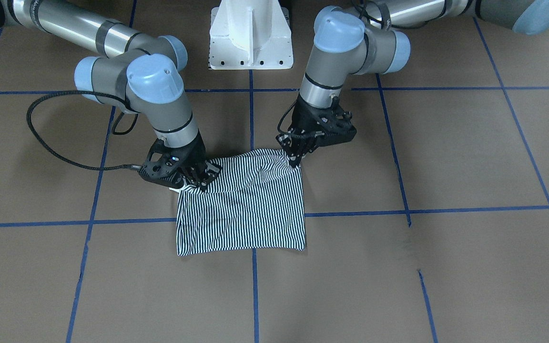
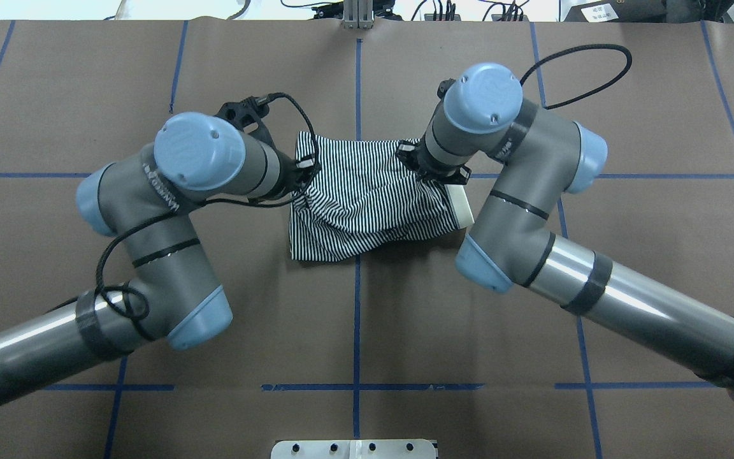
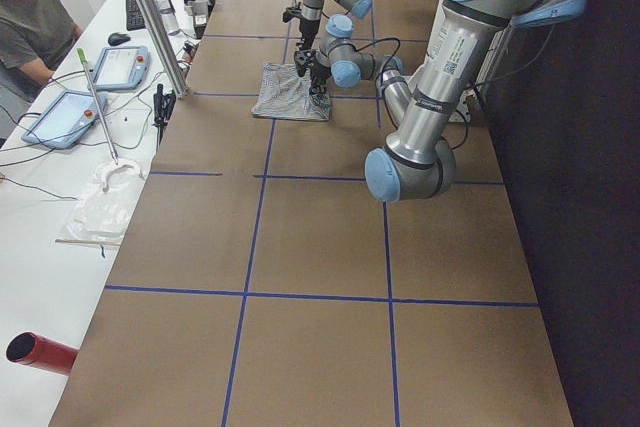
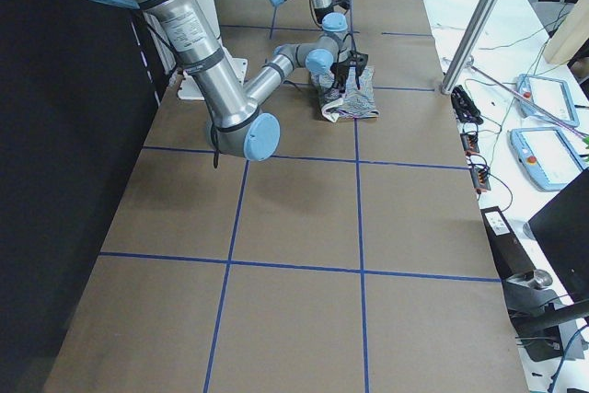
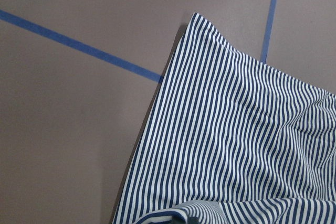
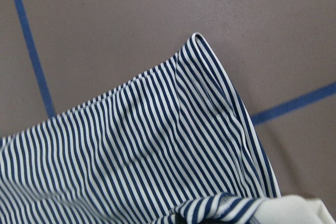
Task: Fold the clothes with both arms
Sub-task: 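Lift the near edge with both grippers and fold it toward the far edge, then open both grippers and raise them away from the folded shirt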
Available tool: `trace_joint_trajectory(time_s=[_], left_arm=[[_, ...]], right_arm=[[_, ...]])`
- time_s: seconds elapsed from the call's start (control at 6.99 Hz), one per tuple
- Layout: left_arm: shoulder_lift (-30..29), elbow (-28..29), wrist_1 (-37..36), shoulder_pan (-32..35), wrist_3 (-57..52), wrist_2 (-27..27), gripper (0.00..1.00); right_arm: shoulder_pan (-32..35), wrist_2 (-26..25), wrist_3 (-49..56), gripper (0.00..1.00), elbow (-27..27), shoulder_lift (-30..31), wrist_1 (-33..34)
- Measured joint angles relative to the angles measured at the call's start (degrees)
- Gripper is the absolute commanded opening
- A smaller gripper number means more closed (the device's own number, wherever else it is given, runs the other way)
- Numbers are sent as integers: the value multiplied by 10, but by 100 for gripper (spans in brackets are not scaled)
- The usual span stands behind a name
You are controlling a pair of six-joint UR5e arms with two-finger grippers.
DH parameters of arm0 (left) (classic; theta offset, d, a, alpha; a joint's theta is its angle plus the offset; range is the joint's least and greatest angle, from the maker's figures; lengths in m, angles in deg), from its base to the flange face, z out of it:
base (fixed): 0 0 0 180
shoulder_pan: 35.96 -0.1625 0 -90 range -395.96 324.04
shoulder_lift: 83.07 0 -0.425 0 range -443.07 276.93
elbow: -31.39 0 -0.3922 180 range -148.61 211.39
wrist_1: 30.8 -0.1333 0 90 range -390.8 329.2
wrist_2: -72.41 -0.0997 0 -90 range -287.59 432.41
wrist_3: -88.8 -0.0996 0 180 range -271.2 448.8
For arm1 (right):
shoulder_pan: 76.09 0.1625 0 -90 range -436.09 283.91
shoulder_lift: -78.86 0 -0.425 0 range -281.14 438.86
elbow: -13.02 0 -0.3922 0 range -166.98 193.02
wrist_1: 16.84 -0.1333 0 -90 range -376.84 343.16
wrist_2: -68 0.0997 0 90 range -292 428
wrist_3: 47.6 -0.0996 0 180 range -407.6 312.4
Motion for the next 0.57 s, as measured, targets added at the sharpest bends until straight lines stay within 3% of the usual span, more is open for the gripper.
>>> trace_joint_trajectory(time_s=[0.14, 0.29, 0.57], left_arm=[[-27, 91, 55, 38, 2, 14, 99], [-37, 162, 111, 64, -3, 19, 100], [-39, 214, 162, 84, -37, 23, 100]], right_arm=[[41, 43, 17, 99, 75, -44, 0], [71, 68, 54, 100, 132, -68, -6], [89, 57, 110, 100, 183, -77, -39]])
